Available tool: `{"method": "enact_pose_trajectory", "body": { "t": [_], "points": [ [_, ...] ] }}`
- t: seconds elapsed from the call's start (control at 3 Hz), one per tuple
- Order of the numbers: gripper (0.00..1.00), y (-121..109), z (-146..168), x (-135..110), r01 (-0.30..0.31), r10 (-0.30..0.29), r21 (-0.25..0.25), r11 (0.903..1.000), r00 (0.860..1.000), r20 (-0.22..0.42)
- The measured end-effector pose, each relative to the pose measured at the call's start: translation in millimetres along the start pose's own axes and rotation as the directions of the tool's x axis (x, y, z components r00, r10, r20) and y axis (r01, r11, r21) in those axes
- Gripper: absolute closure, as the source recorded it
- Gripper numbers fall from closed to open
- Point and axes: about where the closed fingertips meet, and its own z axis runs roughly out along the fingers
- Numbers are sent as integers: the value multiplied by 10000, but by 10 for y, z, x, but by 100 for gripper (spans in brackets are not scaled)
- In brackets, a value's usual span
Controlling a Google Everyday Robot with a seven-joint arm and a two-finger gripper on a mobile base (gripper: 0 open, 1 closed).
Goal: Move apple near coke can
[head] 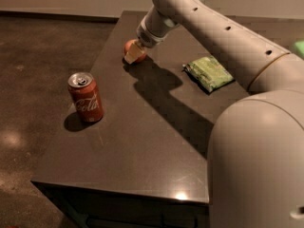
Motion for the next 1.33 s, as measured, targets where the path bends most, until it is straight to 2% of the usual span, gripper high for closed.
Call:
{"method": "enact_pose_trajectory", "body": {
  "t": [0.33, 0.67, 1.0, 1.33],
  "points": [
    [61, 17, -10, -14, 121, -119, -195, 9997, 9999, 79],
    [84, 52, -157, 12, 510, -495, -447, 9977, 9982, 338],
    [100, 227, -470, 144, 1475, -1402, -995, 9841, 9872, 765],
    [100, 542, -786, 317, 2751, -2578, -1508, 9495, 9581, 1244]
  ]
}}
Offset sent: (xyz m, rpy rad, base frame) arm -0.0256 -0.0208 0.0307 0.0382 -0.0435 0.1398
